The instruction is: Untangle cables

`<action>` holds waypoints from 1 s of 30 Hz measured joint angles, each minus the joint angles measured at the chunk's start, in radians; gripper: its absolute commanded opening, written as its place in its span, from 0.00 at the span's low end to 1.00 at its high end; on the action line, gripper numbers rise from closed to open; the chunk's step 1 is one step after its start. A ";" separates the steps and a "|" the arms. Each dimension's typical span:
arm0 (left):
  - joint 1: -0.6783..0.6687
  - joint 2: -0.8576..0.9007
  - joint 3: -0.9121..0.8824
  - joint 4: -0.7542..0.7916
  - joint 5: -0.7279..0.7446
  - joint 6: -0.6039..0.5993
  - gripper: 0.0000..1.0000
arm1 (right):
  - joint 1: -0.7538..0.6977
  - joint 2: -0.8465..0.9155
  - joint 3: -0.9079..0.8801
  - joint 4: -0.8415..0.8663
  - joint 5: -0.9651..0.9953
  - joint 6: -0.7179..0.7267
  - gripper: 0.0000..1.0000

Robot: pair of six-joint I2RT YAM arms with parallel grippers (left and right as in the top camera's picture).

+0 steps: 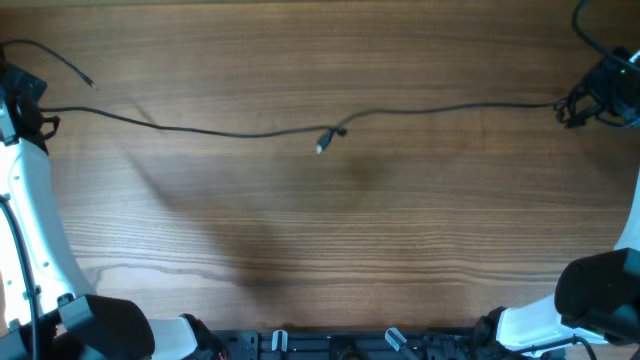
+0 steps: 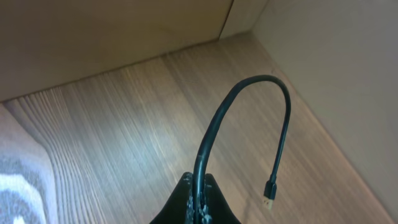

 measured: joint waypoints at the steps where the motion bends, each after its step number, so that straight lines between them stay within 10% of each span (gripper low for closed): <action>1: 0.003 0.000 0.000 0.012 -0.002 0.000 0.04 | -0.005 0.000 0.000 0.005 -0.003 0.000 0.04; 11: 0.041 0.025 0.000 0.079 0.023 -0.008 0.04 | -0.145 0.000 0.000 0.042 -0.080 -0.017 0.04; 15: 0.039 0.042 0.000 0.054 0.249 0.032 0.04 | -0.123 0.000 0.000 0.039 -0.299 -0.137 0.04; 30: -0.193 -0.224 -0.003 0.022 0.801 0.140 0.04 | 0.588 0.000 0.000 0.185 -0.538 -0.120 0.04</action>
